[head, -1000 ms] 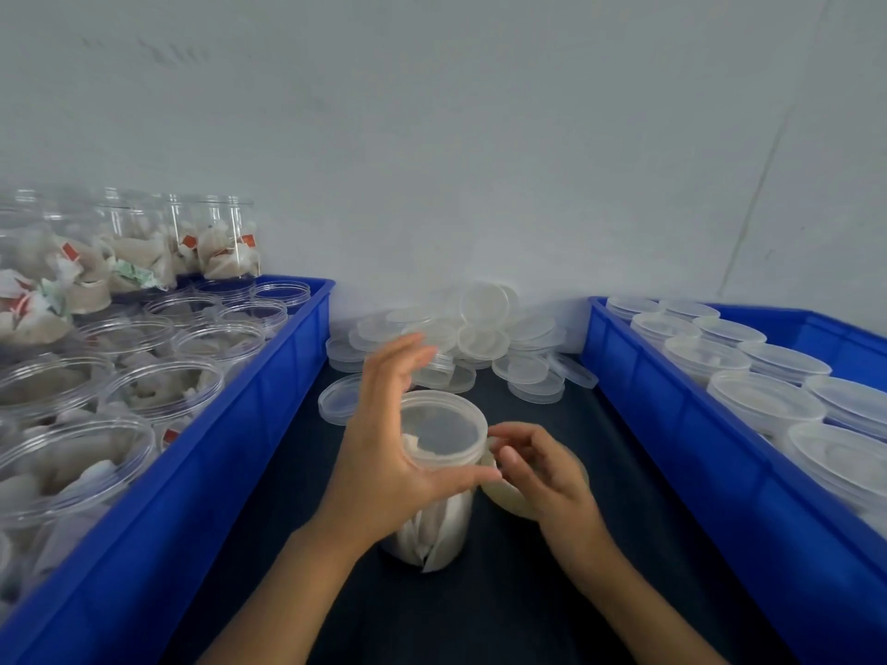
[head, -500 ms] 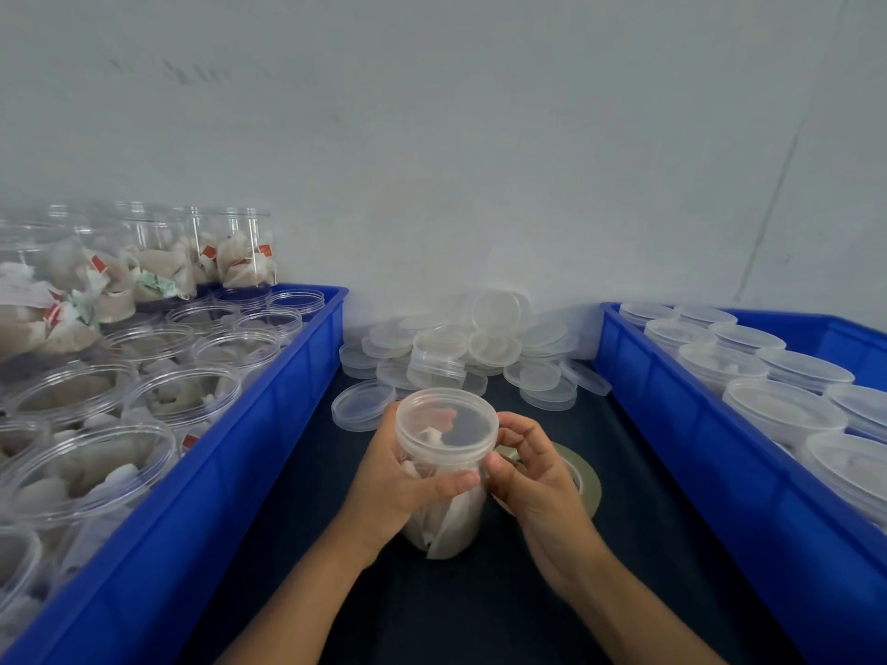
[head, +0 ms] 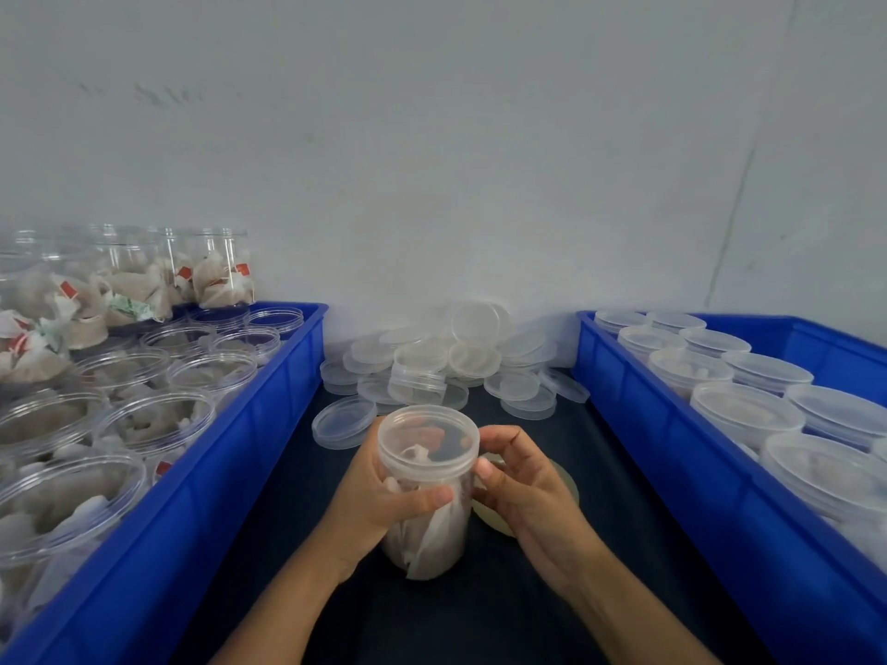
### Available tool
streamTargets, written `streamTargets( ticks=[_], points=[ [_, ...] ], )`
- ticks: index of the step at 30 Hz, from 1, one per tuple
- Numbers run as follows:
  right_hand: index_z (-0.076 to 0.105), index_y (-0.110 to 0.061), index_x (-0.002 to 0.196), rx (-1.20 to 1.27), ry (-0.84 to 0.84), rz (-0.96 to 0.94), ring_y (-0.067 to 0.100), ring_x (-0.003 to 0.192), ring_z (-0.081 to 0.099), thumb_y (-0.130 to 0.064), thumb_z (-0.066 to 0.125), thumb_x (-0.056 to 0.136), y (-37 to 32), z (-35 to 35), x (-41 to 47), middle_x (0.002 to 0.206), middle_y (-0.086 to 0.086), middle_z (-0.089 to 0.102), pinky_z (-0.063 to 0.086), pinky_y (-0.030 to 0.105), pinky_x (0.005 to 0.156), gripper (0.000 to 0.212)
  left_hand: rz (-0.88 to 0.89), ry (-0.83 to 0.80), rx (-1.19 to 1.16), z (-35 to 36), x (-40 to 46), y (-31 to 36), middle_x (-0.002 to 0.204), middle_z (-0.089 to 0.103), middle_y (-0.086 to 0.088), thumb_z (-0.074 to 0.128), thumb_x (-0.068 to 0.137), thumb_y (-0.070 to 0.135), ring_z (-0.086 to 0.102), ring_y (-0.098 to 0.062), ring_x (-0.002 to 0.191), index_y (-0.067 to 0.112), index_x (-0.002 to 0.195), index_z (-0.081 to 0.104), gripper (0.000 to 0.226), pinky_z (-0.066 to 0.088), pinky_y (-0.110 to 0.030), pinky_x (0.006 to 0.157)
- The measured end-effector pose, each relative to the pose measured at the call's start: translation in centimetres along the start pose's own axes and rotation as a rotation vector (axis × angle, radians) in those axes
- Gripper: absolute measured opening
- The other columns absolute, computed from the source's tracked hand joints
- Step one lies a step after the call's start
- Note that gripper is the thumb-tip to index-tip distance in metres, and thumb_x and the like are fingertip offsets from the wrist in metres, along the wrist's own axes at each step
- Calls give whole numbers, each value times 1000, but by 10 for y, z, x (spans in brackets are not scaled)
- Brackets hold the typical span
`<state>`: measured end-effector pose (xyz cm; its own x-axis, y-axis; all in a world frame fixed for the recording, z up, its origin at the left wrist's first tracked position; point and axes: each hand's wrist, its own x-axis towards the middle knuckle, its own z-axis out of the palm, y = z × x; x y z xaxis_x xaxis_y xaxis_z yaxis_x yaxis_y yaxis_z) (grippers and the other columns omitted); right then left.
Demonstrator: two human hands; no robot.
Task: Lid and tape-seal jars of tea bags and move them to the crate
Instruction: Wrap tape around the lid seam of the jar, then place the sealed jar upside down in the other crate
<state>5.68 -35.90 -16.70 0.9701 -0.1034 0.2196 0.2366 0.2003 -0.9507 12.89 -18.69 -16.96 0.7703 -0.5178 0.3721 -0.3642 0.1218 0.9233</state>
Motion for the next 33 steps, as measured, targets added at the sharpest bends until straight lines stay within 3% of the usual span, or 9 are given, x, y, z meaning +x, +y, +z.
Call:
streamTargets(
  ticks=[3, 5, 9, 13, 15, 21, 25, 30, 33],
  points=[
    [53, -27, 129, -149, -39, -39, 15, 115, 60, -11, 77, 79, -3, 3, -6, 124, -4, 64, 52, 30, 94, 57, -62, -38, 12, -2, -3, 8, 118, 60, 27, 88, 41, 64, 57, 4, 114, 33, 131, 38, 108, 49, -14, 86],
    [45, -33, 134, -277, -60, -22, 6, 118, 56, -4, 78, 76, -6, 8, -10, 130, -10, 58, 50, 22, 93, 73, -104, -78, 32, -6, -4, 12, 115, 58, 33, 86, 39, 69, 56, 10, 111, 39, 129, 33, 109, 50, -12, 83],
    [41, -38, 129, -401, 3, -52, 4, 118, 53, -1, 79, 75, -9, 23, -19, 128, -13, 54, 50, 18, 91, 76, -113, -79, 175, -9, -3, 21, 112, 64, 23, 85, 40, 57, 62, 5, 102, 37, 121, 48, 91, 52, -24, 85],
    [46, -33, 121, -402, 136, -125, -7, 98, 57, -2, 81, 73, -25, 32, -28, 116, -13, 59, 47, 8, 74, 67, -20, -33, 278, 4, 3, 43, 103, 67, 27, 83, 35, 55, 63, 8, 94, 36, 111, 55, 83, 51, -15, 71],
    [47, -28, 125, -412, 177, -155, -13, 91, 55, -5, 81, 74, -45, 28, -36, 109, -20, 58, 47, 6, 71, 66, 15, -28, 263, 17, 7, 62, 101, 70, 18, 82, 35, 55, 65, 7, 93, 34, 110, 56, 82, 51, -17, 74],
    [43, -19, 138, -517, 306, -282, -1, 98, 59, -10, 83, 73, -134, 2, -80, 112, -16, 60, 51, 22, 90, 77, 146, -82, 198, 80, 22, 135, 105, 67, 12, 81, 38, 54, 65, 4, 93, 31, 107, 56, 77, 51, -12, 71],
    [45, -16, 136, -642, 405, -356, 8, 106, 59, -10, 84, 71, -197, -30, -123, 118, -10, 59, 53, 26, 90, 76, 235, -131, 98, 144, 22, 180, 106, 68, 10, 94, 47, 41, 66, -1, 94, 24, 112, 57, 77, 53, -17, 74],
    [49, -21, 133, -849, 534, -399, 9, 108, 60, -15, 84, 69, -253, -87, -182, 124, -8, 60, 52, 19, 86, 73, 258, -259, -56, 236, 22, 213, 111, 64, 5, 86, 69, 17, 66, 2, 93, 14, 123, 50, 65, 53, -14, 76],
    [51, -28, 131, -948, 613, -365, 1, 103, 59, -18, 84, 68, -266, -121, -214, 118, -19, 60, 49, 13, 76, 72, 198, -405, -14, 282, 24, 215, 123, 56, 2, 87, 71, 20, 59, -8, 109, 15, 139, 38, 84, 52, -19, 87]
  ],
)
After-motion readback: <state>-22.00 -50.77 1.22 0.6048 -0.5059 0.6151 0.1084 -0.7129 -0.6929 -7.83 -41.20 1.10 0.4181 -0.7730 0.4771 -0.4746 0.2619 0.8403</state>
